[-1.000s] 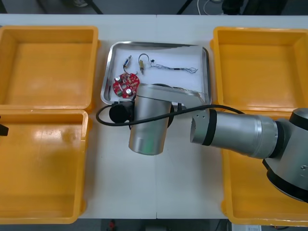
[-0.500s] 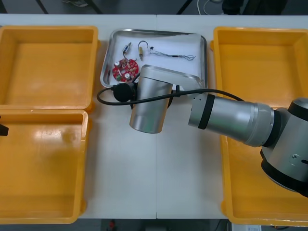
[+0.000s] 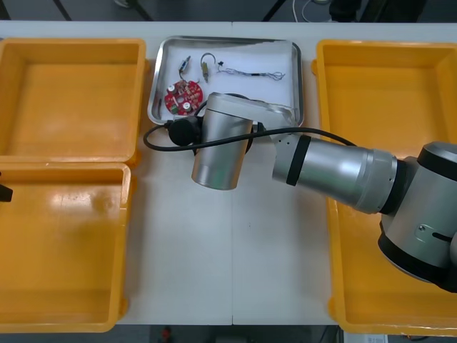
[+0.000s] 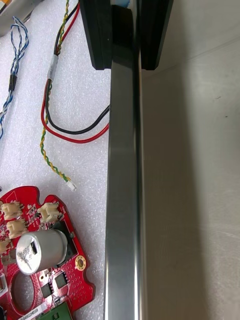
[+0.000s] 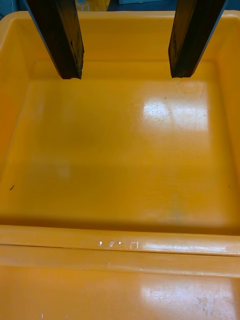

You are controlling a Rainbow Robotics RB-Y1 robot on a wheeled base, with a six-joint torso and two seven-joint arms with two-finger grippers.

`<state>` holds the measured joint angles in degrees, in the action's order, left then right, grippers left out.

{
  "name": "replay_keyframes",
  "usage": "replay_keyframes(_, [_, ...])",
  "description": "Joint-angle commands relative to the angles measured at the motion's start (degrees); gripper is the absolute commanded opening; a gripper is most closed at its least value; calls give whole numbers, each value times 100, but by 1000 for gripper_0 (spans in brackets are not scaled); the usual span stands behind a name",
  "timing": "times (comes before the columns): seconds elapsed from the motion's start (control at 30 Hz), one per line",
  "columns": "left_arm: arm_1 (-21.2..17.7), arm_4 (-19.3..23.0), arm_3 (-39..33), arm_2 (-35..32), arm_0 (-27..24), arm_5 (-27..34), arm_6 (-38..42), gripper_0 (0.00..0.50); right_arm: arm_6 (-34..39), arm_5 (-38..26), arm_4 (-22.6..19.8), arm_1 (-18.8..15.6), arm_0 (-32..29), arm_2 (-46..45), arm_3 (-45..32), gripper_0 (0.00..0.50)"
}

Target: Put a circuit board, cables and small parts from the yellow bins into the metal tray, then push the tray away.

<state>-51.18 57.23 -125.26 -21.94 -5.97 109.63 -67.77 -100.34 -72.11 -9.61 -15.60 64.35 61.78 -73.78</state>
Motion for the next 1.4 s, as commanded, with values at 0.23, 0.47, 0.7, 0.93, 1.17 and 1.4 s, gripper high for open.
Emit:
replay_keyframes(0.23, [64, -55, -148, -170, 60, 37, -641, 500, -205, 92, 197, 180, 333, -157, 75, 232])
replay_keyframes(0.47, [64, -55, -148, -170, 60, 37, -641, 500, -205, -250, 214, 180, 298, -324, -154, 500])
replay_keyframes(0.7, [64, -55, -148, -170, 60, 37, -641, 500, -152, -1094, -375, 171, -168, -1062, -1103, 500])
replay_keyframes(0.93, [64, -55, -148, -170, 60, 37, -641, 500, -47, -2307, -471, 162, -1117, -1783, -2808, 500])
replay_keyframes(1.17, [64, -55, -148, -170, 60, 37, -641, 500, 120, -3573, -498, 162, -1662, -2240, -4074, 500])
replay_keyframes(1.4, [64, -55, -148, -170, 60, 37, -641, 500, 217, -3789, -498, -57, -2603, -2829, -5524, 500])
